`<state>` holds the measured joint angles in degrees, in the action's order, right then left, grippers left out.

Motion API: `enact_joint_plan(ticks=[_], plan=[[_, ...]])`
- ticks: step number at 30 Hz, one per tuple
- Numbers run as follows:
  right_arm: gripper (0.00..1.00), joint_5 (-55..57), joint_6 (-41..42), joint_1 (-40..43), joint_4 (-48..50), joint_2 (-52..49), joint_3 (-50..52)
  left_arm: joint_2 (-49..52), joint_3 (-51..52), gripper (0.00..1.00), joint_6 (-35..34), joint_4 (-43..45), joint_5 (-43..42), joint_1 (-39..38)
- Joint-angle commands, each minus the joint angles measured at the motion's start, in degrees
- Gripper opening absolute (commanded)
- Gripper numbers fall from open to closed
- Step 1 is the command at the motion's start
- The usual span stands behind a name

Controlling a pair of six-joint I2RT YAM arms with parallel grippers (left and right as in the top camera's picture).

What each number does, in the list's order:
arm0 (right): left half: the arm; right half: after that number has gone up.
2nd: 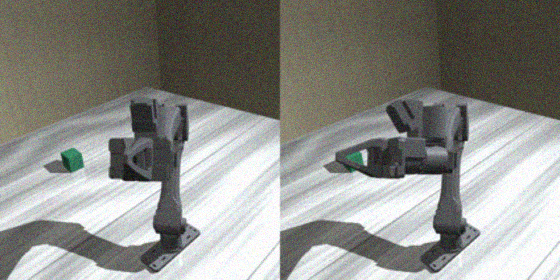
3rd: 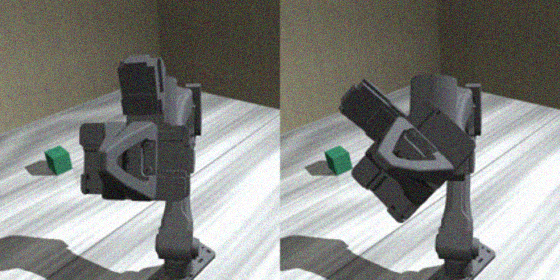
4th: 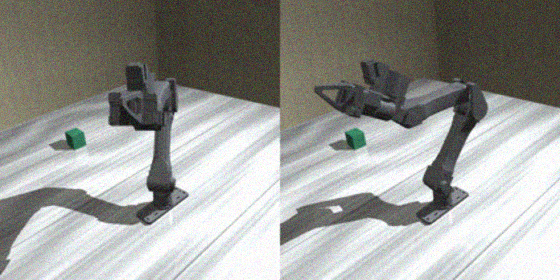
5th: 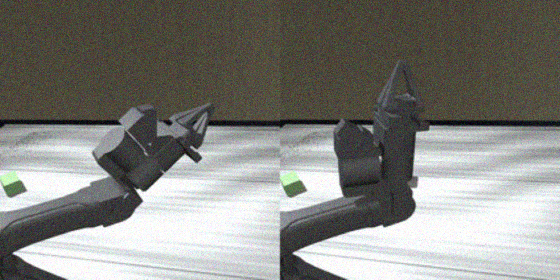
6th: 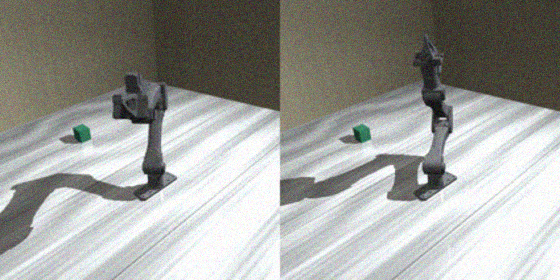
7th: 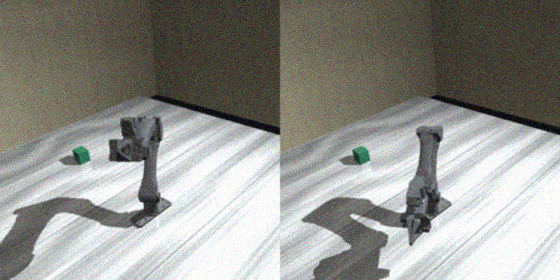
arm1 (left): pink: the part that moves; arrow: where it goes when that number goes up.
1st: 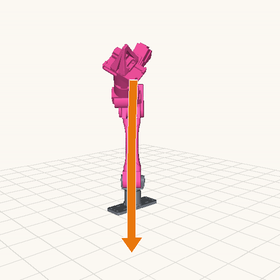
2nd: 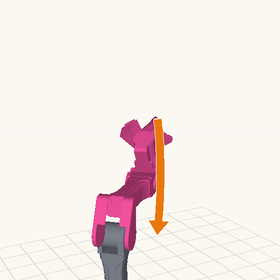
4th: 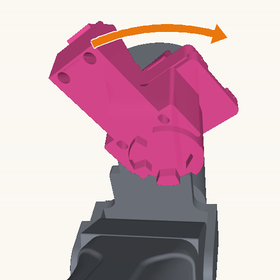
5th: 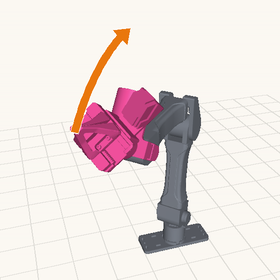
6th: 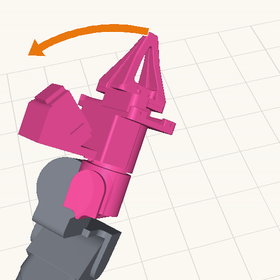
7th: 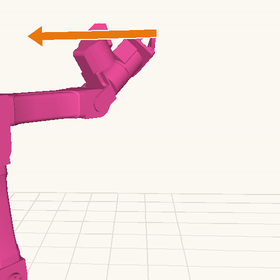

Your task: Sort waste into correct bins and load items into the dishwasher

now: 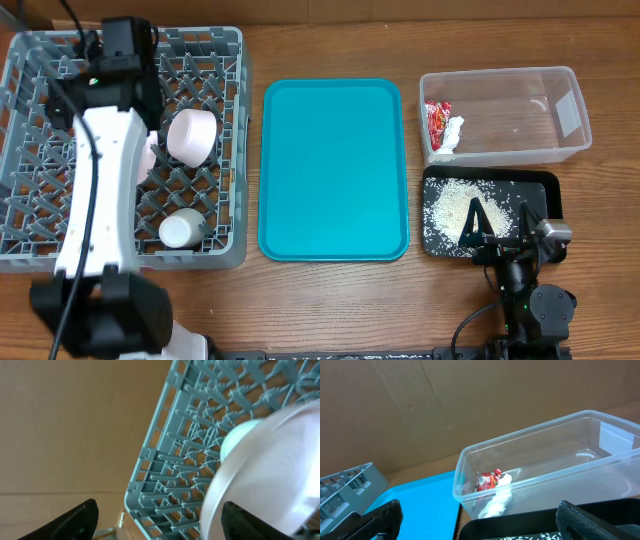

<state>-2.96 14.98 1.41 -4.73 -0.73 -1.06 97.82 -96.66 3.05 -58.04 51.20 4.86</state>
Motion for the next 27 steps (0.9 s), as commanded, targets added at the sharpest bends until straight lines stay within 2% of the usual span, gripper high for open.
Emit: enact_joint_plan(ticks=[1, 3, 5, 7, 11, 14, 15, 18, 20, 25, 27], plan=[[1.00, 0.3, 0.0, 0.2, 0.2, 0.6, 0.6, -7.2, 0.4, 0.89, -2.0, -1.1, -10.4, -0.2], [1.00, 0.3, 0.0, 0.2, 0.2, 0.6, 0.6, -9.6, 0.4, 0.91, -2.0, -1.5, -16.8, -0.2], [1.00, 0.3, 0.0, 0.2, 0.2, 0.6, 0.6, -12.0, 0.4, 1.00, -2.0, -2.3, -22.1, -0.2], [1.00, 0.3, 0.0, 0.2, 0.2, 0.6, 0.6, -14.3, 0.4, 1.00, -2.1, -3.5, -26.4, -0.2], [1.00, 0.3, 0.0, 0.2, 0.2, 0.6, 0.6, -18.8, 0.4, 1.00, -2.4, -5.3, -40.0, -0.3], [1.00, 0.3, 0.0, 0.2, 0.2, 0.6, 0.6, -22.1, 0.4, 1.00, -2.4, -7.6, -52.1, -0.4], [1.00, 0.3, 0.0, 0.2, 0.2, 0.6, 0.6, -24.1, 0.4, 1.00, -2.4, -8.7, -61.0, -0.4], [1.00, 0.3, 0.0, 0.2, 0.2, 0.6, 0.6, -27.9, 0.4, 1.00, -2.4, -10.7, -74.4, -0.4], [1.00, 0.3, 0.0, 0.2, 0.2, 0.6, 0.6, -31.5, 0.4, 1.00, -2.4, -12.5, -74.6, -0.5], [1.00, 0.3, 0.0, 0.2, 0.2, 0.6, 0.6, -40.3, 0.4, 1.00, -3.3, -14.6, -66.4, -1.3], [1.00, 0.3, 0.0, 0.2, 0.2, 0.6, 0.6, -44.3, 0.4, 1.00, -3.2, -15.3, -65.6, -1.2]])
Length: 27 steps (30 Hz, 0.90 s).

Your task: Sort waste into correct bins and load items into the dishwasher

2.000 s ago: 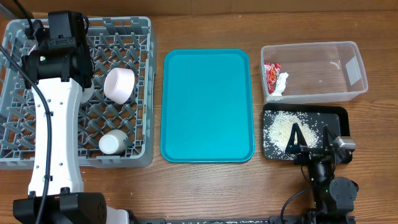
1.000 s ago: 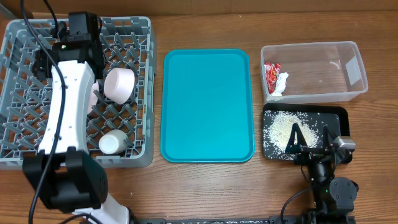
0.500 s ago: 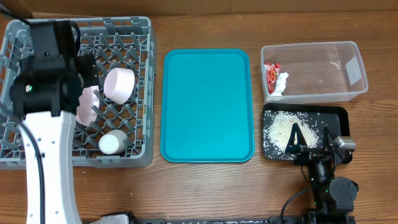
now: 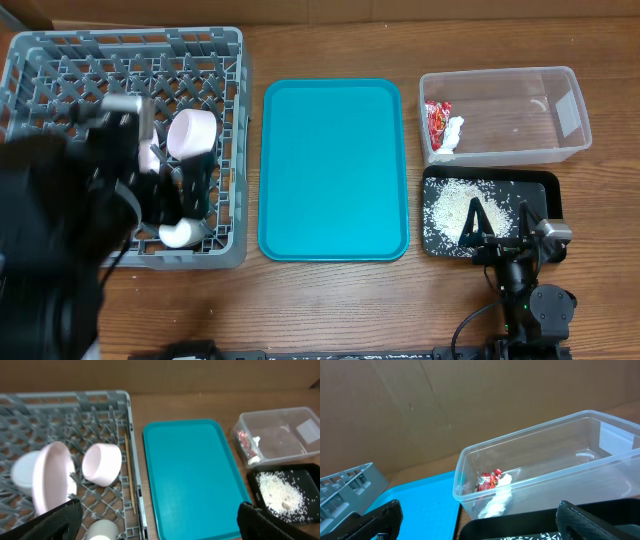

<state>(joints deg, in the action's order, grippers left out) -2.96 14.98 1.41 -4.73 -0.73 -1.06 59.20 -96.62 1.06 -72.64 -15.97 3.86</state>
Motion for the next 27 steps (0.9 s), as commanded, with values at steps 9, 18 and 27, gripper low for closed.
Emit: enact_joint_plan(ticks=[9, 18, 27], plan=[[1.00, 0.3, 0.0, 0.2, 0.2, 0.6, 0.6, -12.8, 2.3, 1.00, 5.1, -5.5, 7.2, -0.2], [1.00, 0.3, 0.0, 0.2, 0.2, 0.6, 0.6, -15.9, 30.4, 1.00, 4.2, 27.5, 0.9, -1.7], [1.00, 0.3, 0.0, 0.2, 0.2, 0.6, 0.6, -48.1, 69.7, 1.00, 4.8, 58.6, -3.3, -2.0]])
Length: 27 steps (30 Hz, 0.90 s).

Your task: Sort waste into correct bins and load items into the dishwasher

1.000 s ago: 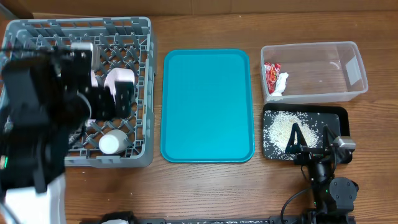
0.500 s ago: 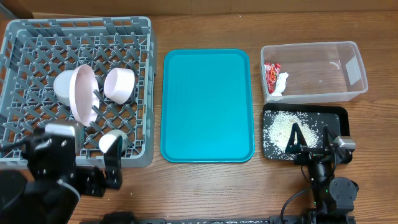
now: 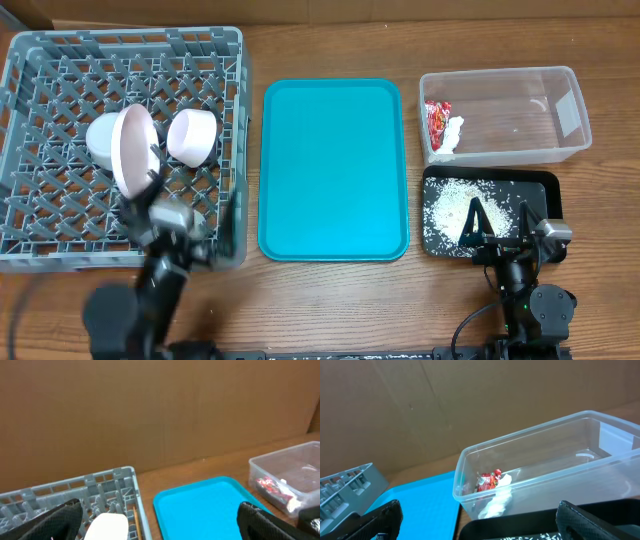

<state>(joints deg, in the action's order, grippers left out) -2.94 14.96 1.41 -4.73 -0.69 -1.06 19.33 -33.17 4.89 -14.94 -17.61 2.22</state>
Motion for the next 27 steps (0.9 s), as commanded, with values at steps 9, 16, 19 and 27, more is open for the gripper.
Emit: enact_joint_plan(ticks=[9, 16, 19, 27], plan=[[1.00, 0.3, 0.0, 0.2, 0.2, 0.5, 0.6, -19.1, 25.1, 1.00, 7.4, 11.6, -1.5, -0.6], [1.00, 0.3, 0.0, 0.2, 0.2, 0.5, 0.6, -19.1, 32.9, 1.00, 7.4, 22.5, -1.4, -0.8], [1.00, 0.3, 0.0, 0.2, 0.2, 0.5, 0.6, -19.1, 32.9, 1.00, 7.4, 20.9, -1.5, -0.8], [1.00, 0.3, 0.0, 0.2, 0.2, 0.5, 0.6, -18.6, 32.9, 1.00, 7.3, 12.2, -1.5, -0.8]])
